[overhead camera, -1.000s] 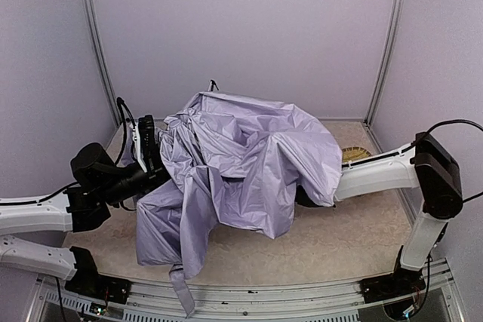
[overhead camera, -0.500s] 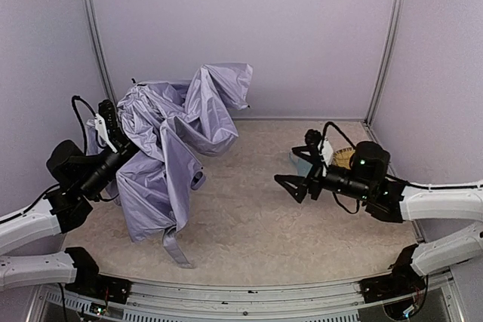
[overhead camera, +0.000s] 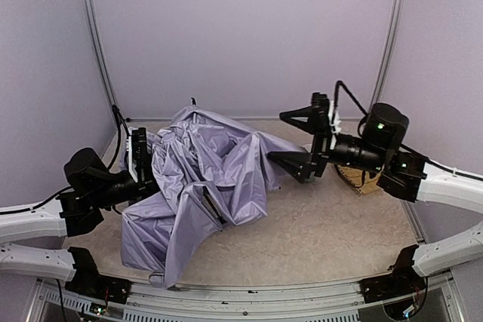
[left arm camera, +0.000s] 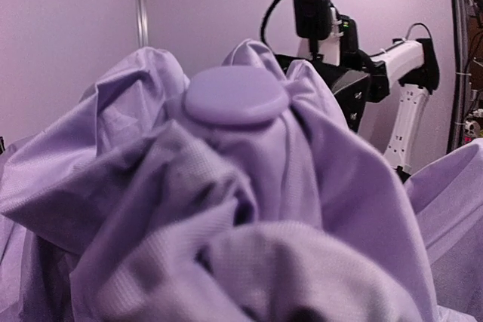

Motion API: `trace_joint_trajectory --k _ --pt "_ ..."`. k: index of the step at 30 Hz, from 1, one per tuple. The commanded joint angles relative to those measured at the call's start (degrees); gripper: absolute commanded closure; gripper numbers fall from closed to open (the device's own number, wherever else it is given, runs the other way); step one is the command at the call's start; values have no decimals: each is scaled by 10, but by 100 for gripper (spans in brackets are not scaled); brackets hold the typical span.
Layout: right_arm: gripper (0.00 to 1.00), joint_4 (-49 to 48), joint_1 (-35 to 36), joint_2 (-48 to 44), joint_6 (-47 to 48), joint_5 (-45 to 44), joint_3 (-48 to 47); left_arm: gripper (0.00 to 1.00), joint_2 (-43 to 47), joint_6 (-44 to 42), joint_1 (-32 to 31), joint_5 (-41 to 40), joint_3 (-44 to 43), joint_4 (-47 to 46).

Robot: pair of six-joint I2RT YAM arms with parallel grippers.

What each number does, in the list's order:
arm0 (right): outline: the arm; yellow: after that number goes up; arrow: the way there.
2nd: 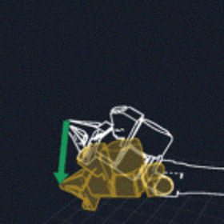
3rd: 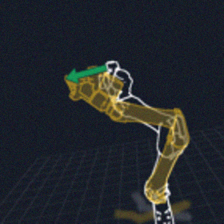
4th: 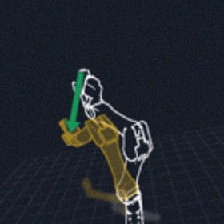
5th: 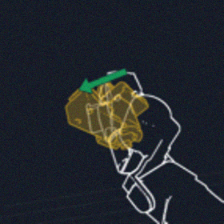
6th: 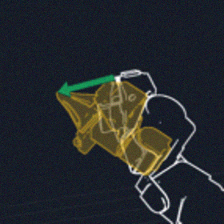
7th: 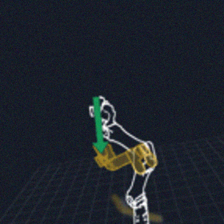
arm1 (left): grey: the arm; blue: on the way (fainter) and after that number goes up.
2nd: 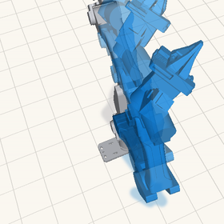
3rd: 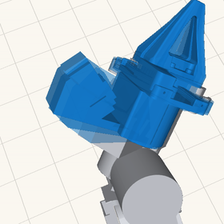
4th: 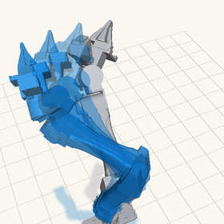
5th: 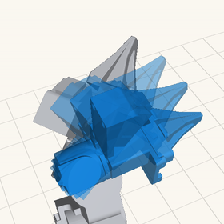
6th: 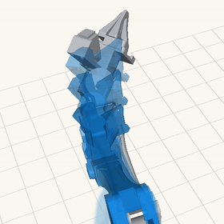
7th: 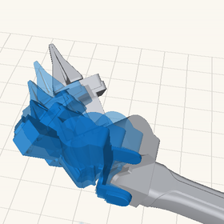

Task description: Put away the umbrella

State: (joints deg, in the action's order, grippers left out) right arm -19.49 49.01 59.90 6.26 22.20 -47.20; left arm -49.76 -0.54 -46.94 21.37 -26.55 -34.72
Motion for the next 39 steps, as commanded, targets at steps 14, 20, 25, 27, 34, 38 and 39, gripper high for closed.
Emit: trace_joint_trajectory --k 14,20,25,27,34,38,39 --pt "25 28 139 283 62 121 -156 99 -194 -14 -129 34 -78 -175" --pt "44 -17 136 270 66 64 -83 73 -198 -23 -128 -2 -71 -165" --pt "57 -47 131 292 51 53 -56 56 -244 -23 -104 -38 -61 -135" --pt "60 -67 129 296 44 54 -44 56 -263 0 -88 -27 -43 -148" --pt "52 -97 120 328 27 54 -30 52 -287 29 -64 -32 -4 -205" --pt "53 -114 107 362 13 53 -47 57 -304 8 -77 -57 -72 -103" --pt "55 -117 105 369 10 54 -50 57 -306 6 -79 -55 -86 -87"
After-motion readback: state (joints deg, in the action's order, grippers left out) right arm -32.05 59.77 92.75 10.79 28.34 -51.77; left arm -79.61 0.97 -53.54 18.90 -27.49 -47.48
